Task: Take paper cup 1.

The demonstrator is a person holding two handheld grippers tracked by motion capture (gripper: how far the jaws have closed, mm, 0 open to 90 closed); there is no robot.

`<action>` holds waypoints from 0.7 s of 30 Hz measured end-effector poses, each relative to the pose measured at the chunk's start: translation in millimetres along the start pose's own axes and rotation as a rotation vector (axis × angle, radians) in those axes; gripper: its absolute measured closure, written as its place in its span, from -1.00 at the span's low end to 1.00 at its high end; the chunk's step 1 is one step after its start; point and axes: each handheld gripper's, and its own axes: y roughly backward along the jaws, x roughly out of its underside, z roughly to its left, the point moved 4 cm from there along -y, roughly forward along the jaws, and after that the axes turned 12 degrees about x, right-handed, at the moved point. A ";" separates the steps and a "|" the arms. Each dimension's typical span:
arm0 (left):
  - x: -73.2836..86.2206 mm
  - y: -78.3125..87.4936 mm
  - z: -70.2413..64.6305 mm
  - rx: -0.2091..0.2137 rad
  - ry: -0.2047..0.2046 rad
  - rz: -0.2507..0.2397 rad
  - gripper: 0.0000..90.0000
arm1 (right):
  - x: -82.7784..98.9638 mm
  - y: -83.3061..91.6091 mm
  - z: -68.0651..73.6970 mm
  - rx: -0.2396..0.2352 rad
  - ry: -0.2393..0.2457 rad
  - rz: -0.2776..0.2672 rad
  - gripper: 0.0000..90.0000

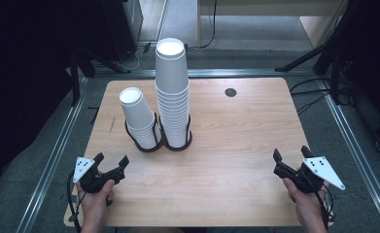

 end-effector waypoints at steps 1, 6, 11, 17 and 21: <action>-1.4 -0.1 -2.9 0.008 -0.003 0.001 -1.00 | -4.8 0.6 2.9 -0.012 0.001 -0.004 -0.80; -8.2 -2.4 -16.6 0.044 -0.006 -0.001 -1.00 | -24.0 0.9 19.1 -0.049 -0.020 0.001 -0.84; -16.8 -5.9 -31.3 0.045 -0.062 -0.001 -1.00 | -38.0 -1.0 39.3 -0.086 -0.010 0.000 -0.85; -30.1 -8.4 -48.3 0.088 -0.086 -0.020 -1.00 | -54.6 -0.7 62.6 -0.141 -0.001 -0.020 -0.85; -35.1 -12.3 -58.3 0.109 -0.092 -0.027 -1.00 | -62.2 -1.3 72.0 -0.156 0.003 -0.023 -0.85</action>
